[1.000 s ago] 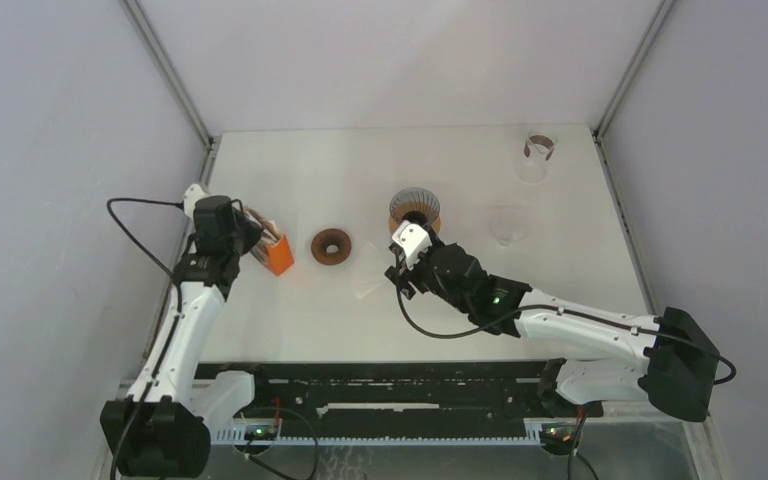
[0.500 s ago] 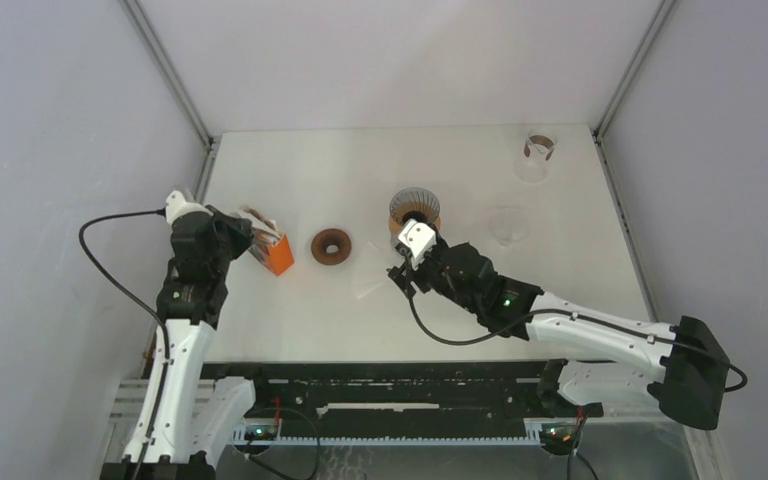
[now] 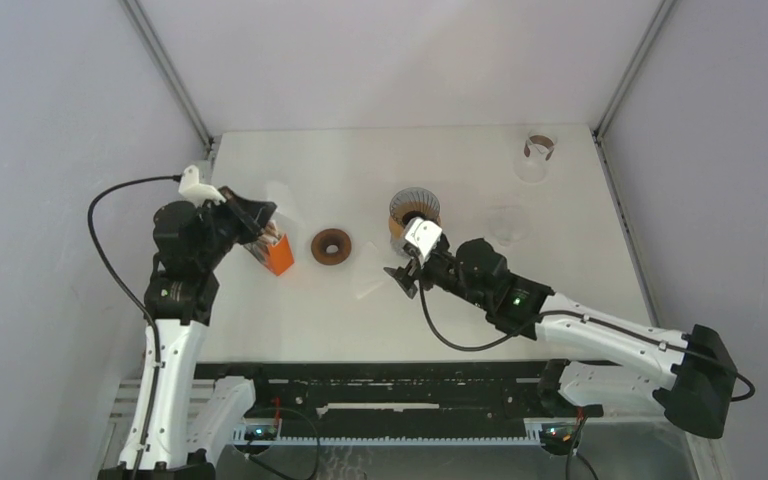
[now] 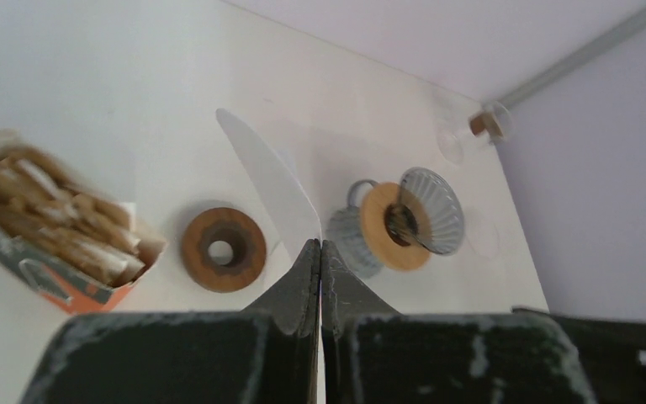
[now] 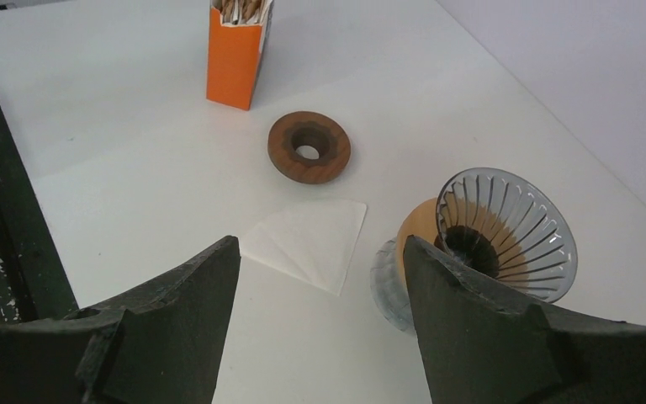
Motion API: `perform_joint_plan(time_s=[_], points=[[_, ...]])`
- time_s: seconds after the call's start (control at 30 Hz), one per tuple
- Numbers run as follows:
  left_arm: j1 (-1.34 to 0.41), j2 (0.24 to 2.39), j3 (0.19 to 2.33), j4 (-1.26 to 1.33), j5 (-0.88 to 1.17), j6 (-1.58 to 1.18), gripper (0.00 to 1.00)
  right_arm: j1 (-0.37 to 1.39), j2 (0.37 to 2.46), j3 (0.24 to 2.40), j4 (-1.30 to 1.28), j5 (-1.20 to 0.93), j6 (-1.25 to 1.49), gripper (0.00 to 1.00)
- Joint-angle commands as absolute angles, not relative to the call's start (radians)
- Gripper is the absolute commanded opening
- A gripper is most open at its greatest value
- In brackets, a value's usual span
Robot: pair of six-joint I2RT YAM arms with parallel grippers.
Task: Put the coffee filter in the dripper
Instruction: Place the coffee filter in the coffee dripper.
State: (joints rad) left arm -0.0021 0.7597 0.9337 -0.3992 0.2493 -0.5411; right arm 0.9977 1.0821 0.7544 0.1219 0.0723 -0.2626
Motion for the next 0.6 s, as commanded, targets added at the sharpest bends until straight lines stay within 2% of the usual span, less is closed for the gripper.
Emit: perform_joint_plan(time_s=[0.0, 0.57], points=[[0.000, 0.790, 1.023, -0.346, 0.520, -0.397, 0.00, 0.951, 1.030, 0.787, 0.154, -0.047, -0.271, 0.79], [-0.250, 0.834, 1.113, -0.472, 0.640, 0.165, 0.00, 0.717, 1.004, 0.824, 0.151, -0.547, -0.384, 0.79]])
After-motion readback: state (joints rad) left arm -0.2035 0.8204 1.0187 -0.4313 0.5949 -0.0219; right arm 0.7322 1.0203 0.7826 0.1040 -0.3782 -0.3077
